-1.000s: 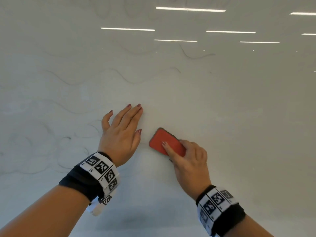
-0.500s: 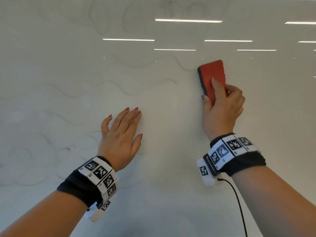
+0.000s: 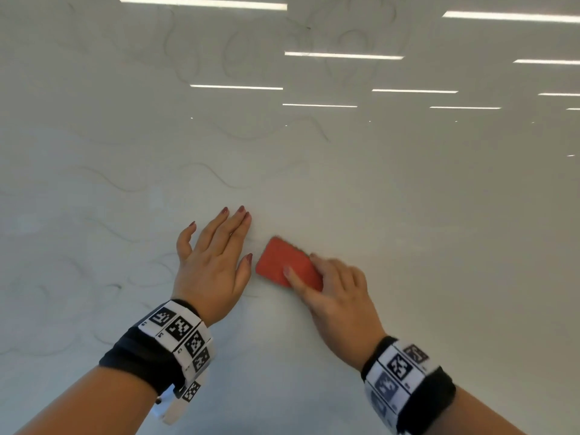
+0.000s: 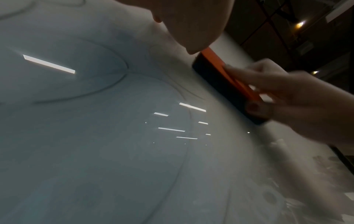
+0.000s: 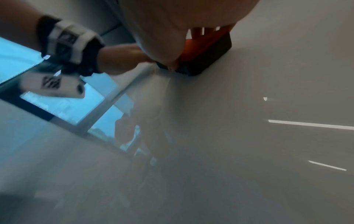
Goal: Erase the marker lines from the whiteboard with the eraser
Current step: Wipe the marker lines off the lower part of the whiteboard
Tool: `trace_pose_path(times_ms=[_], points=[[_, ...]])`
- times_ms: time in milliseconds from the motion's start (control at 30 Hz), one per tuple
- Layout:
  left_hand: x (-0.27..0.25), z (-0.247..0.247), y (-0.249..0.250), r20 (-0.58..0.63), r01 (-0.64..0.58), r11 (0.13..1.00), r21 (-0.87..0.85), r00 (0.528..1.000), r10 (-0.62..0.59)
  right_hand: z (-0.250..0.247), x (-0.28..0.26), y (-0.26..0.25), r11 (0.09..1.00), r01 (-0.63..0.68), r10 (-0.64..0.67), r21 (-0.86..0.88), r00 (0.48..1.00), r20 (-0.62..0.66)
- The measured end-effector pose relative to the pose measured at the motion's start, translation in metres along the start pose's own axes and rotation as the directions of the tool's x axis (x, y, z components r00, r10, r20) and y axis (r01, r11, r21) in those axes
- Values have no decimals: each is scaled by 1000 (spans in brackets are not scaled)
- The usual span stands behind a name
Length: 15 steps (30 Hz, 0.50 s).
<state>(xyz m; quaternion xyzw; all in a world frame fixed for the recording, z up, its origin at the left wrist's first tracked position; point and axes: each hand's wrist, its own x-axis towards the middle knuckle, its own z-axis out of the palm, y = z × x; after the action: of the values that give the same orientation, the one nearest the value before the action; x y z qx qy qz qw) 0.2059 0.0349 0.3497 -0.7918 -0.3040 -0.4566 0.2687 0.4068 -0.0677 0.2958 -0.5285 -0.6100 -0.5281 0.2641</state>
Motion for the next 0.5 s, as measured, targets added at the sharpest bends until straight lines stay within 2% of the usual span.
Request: trace_pose_path(times_ms=[100, 200, 367, 500], points=[[0, 2, 1, -7, 11, 1000, -7, 1000, -11, 2, -19, 9, 998, 60, -59, -12, 998, 13], [0, 2, 1, -9, 13, 1000, -11, 1000, -13, -4, 4, 20, 997, -70, 69, -25, 996, -49], [-1, 2, -2, 8, -5, 1000, 2, 1000, 5, -22, 65, 39, 958, -287, 285, 3, 949, -133], [-3, 0, -7, 22, -34, 999, 27, 999, 33, -33, 107, 49, 926, -379, 374, -4, 917, -135]])
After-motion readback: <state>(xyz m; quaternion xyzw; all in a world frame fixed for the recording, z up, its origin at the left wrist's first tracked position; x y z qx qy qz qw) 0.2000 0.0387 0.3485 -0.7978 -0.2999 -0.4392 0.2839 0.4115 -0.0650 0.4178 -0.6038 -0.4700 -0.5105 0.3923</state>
